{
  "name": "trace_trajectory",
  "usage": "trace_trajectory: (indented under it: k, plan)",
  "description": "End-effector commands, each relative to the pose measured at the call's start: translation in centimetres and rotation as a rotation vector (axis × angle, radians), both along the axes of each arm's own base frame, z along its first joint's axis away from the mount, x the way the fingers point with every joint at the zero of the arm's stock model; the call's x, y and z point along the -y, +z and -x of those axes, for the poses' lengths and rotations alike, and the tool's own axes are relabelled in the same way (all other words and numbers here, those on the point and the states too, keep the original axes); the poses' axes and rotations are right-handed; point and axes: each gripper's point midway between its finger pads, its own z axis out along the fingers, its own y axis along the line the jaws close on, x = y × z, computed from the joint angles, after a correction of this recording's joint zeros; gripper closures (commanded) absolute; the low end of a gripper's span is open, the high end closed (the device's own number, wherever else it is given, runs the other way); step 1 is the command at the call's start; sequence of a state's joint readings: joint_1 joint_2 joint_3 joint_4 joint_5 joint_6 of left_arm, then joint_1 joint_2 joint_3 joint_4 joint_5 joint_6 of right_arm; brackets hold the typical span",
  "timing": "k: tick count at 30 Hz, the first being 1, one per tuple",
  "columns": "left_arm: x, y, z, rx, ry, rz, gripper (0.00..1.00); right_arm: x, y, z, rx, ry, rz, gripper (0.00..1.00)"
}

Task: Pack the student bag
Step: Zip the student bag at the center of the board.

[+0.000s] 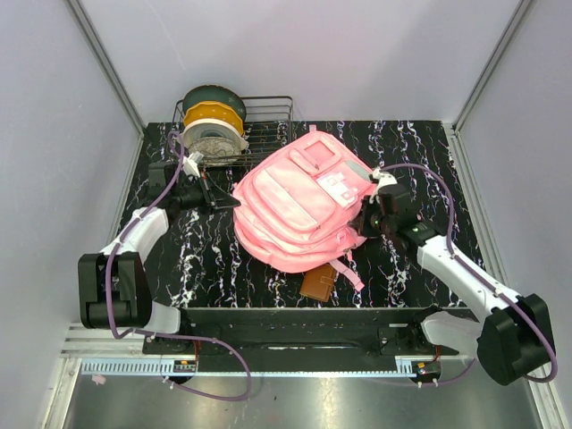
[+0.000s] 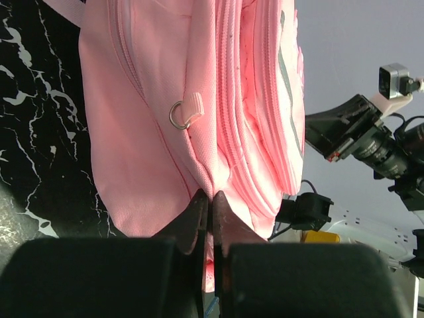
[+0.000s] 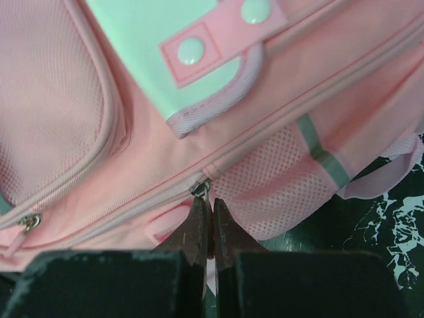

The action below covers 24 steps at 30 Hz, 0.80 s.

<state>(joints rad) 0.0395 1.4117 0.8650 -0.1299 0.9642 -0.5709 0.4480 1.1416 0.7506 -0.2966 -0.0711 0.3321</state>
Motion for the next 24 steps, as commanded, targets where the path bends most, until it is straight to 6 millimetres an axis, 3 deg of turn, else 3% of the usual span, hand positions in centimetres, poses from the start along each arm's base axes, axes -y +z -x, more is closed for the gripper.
trace_trajectory:
  k: [1, 6, 9, 10, 12, 15, 18, 21, 24]
  plan:
    - [-1.2, 4.7, -1.7, 0.207, -0.022, 0.011, 1.0, 3.6, 0.5, -2.8, 0.06, -0.17, 0.024, 1.0]
    - [-0.9, 4.8, -1.0, 0.214, -0.039, 0.031, 1.0, 2.0, -0.3, -3.4, 0.017, -0.111, -0.002, 1.0]
    - [-0.4, 4.7, -0.1, 0.201, -0.045, 0.049, 1.0, 1.3, 0.8, -3.0, 0.036, -0.094, -0.061, 0.69]
    - [-0.3, 4.6, -0.1, 0.203, -0.034, 0.04, 1.0, 1.3, 1.2, -2.9, 0.038, -0.115, -0.083, 0.51]
    - [0.2, 4.7, 0.4, 0.214, -0.03, 0.024, 1.0, 1.6, 3.0, -2.5, 0.069, -0.143, -0.115, 0.41]
    - [0.4, 4.2, 0.6, 0.21, 0.0, -0.001, 1.0, 1.1, 5.7, -1.7, 0.109, -0.14, -0.196, 0.4]
    - [0.4, 4.2, 0.5, 0.217, 0.034, -0.023, 1.0, -1.8, 8.1, 0.2, 0.109, 0.023, -0.325, 0.44]
    - [0.5, 4.7, 0.2, 0.228, 0.049, -0.029, 1.0, -3.8, 8.9, 1.6, 0.096, 0.113, -0.353, 0.46]
    - [1.9, 4.7, 0.7, 0.221, 0.024, -0.028, 1.0, -6.6, 8.9, 3.2, 0.082, 0.215, -0.35, 0.45]
